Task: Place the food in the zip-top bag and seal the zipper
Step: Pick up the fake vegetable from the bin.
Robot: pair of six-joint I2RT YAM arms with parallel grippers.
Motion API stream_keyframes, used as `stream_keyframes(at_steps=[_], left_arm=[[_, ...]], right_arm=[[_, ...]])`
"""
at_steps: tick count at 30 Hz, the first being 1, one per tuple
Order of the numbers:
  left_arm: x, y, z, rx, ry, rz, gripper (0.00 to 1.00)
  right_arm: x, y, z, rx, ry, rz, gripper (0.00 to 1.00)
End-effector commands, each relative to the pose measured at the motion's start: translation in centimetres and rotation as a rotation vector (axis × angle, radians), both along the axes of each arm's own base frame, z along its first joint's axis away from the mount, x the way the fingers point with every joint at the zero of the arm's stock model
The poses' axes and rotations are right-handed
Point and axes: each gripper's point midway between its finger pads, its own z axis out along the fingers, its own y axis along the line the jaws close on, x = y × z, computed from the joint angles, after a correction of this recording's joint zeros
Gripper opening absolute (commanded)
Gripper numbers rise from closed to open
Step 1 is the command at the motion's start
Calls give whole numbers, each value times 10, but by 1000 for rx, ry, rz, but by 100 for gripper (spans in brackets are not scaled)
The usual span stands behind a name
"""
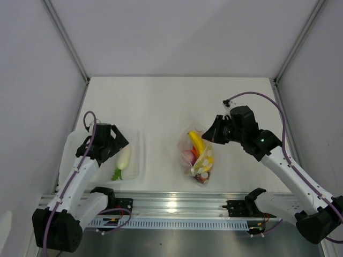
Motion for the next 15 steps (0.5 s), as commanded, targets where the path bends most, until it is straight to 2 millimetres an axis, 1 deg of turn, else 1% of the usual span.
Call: stream_keyframes(at_steps=[1, 2, 3, 5, 7, 11, 13, 15], left_arm=[[15, 0, -3, -3, -5, 6, 99], [18, 0, -3, -4, -2, 5, 100], [20, -1, -9, 0, 26, 5, 99], [19, 1, -13, 0, 55, 25, 99], [18, 2, -24, 7, 102, 35, 99], [12, -4, -42, -13, 166, 11, 97], [7, -9, -49, -46, 184, 20, 96], [6, -14, -50, -71, 182, 17, 93]], right_arm=[[1, 3, 9, 26, -43, 20, 0], [1, 3, 9, 27, -44, 22, 0], [1, 3, 8, 27, -43, 22, 0], [1, 2, 9, 28, -43, 20, 0], [0, 2, 10, 28, -45, 20, 0], [-1, 1, 10, 30, -47, 16, 0], [0, 1, 10, 30, -46, 12, 0], [0, 1, 9, 31, -43, 11, 0]])
